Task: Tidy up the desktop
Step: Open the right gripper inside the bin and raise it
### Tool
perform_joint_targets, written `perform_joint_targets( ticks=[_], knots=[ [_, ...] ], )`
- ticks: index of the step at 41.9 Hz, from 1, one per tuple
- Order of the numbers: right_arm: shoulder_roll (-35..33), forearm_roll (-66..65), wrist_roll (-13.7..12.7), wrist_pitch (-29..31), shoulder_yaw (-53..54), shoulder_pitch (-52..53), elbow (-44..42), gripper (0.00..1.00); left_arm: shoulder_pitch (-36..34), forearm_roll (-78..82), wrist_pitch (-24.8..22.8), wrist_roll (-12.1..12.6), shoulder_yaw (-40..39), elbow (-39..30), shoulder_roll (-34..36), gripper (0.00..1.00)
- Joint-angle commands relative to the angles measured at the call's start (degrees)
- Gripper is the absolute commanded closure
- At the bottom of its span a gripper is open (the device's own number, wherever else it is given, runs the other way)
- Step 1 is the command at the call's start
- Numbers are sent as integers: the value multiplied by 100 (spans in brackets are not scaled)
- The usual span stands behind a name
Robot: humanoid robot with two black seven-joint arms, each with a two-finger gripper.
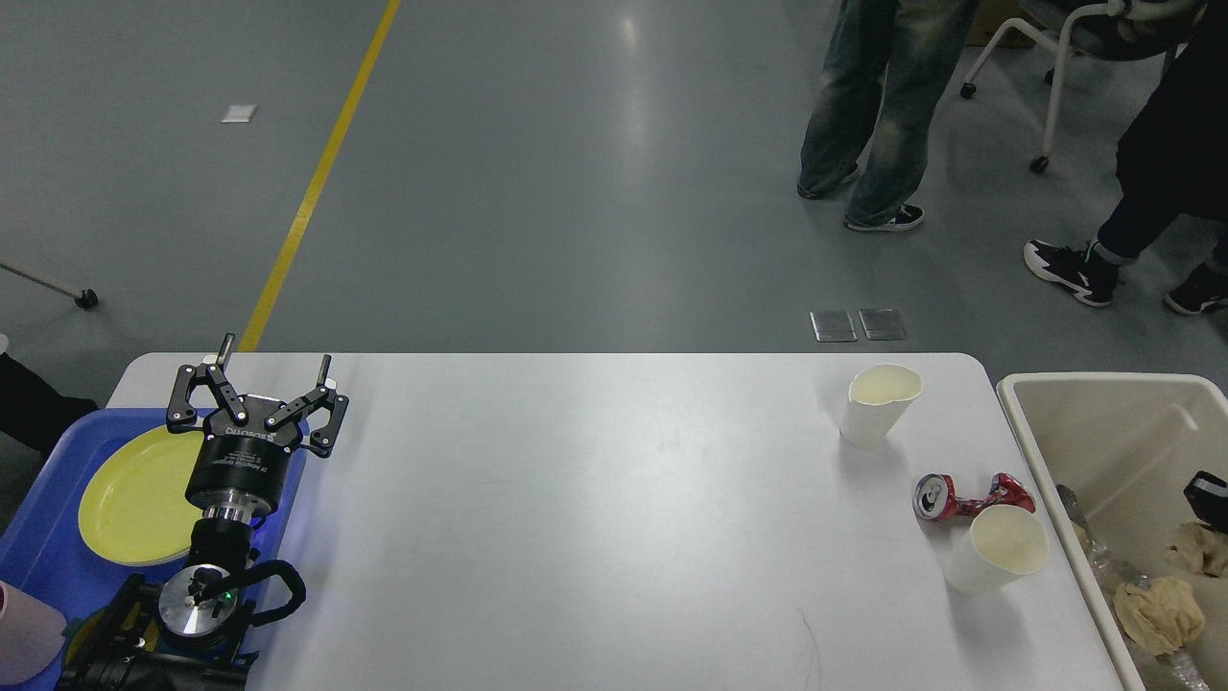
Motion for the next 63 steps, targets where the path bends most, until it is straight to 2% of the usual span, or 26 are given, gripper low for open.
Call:
perform_joint_targets(
  ticks=[1,8,15,32,35,38,39,63],
  knots=[
    [426,1,18,-568,426,-1348,-1071,100,0,0,0,0,0,-3,0,4],
    [1226,45,158,-1359,453,-2711,-2329,100,0,0,0,0,0,-3,0,4],
    [1525,63,149,-2045,409,-3134,-2514,100,0,0,0,0,0,-3,0,4],
    [1543,72,70,-2133,453,-3161,-2505,100,0,0,0,0,0,-3,0,4],
    [1534,107,88,-2247,487,-3152,-2514,46,0,0,0,0,0,-3,0,4],
    [1534,107,88,-2511,540,-3152,-2506,8,0,0,0,0,0,-3,0,4],
    [1543,107,88,-2581,549,-3152,-2497,0,0,0,0,0,0,-3,0,4],
    [1543,98,97,-2635,576,-3090,-2409,0,0,0,0,0,0,-3,0,4]
  ],
)
